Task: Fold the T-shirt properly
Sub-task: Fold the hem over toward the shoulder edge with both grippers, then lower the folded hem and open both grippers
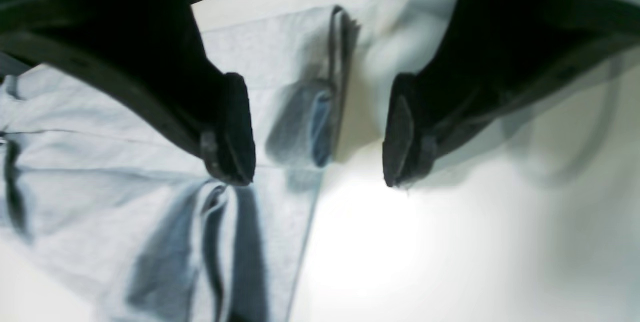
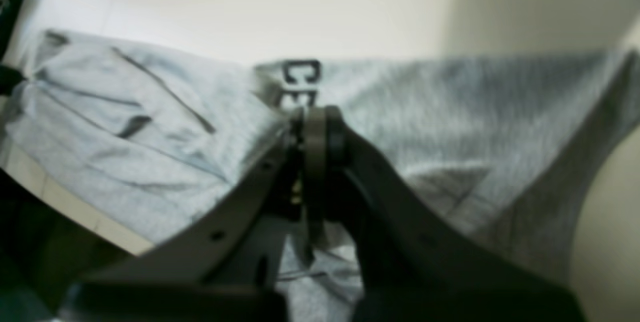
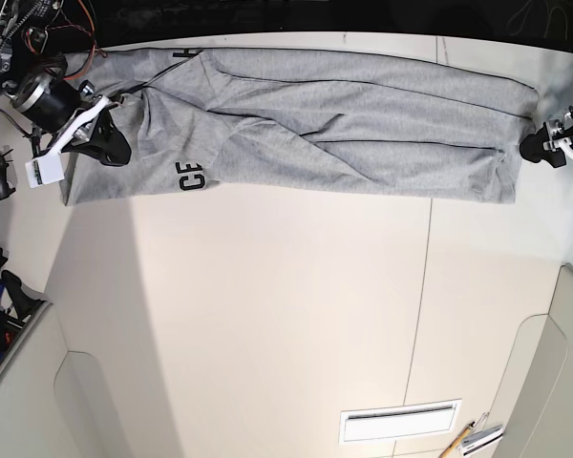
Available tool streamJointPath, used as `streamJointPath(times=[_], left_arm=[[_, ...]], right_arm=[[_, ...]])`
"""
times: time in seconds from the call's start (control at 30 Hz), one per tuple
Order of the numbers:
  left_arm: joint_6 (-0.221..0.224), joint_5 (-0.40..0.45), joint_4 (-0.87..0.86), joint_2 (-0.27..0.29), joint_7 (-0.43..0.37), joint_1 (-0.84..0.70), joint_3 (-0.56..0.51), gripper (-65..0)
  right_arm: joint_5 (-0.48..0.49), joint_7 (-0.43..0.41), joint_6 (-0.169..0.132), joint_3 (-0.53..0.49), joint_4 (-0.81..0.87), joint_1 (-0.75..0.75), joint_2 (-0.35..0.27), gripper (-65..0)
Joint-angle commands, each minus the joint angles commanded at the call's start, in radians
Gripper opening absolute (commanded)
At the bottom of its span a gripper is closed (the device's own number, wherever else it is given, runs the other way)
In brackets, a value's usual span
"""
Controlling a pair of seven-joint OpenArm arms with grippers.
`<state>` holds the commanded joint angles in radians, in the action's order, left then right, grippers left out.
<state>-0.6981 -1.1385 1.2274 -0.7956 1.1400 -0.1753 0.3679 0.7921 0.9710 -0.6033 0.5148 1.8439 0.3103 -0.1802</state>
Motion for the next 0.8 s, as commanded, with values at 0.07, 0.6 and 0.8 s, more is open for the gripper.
streamJointPath(times=[0.07,0.6,0.8], left_arm=[[0.0,0.034,-0.001,0.003,-0.023,0.0,0.0,-21.5],[0.0,-0.188,-0.162,0.009,0.134,-0.016,0.0,-17.7],[0.0,-0.211,-0.162,0.022,0.104,-0.063,0.0,-17.7]], right_arm=[[0.0,-0.006,-0.006,0.0,-0.075,-0.003,0.0,-65.0],[0.034,0.006,-0.006,0.0,-0.226,-0.039,-0.002,-65.0],[0.05,0.006,-0.006,0.0,-0.226,-0.039,-0.002,-65.0]])
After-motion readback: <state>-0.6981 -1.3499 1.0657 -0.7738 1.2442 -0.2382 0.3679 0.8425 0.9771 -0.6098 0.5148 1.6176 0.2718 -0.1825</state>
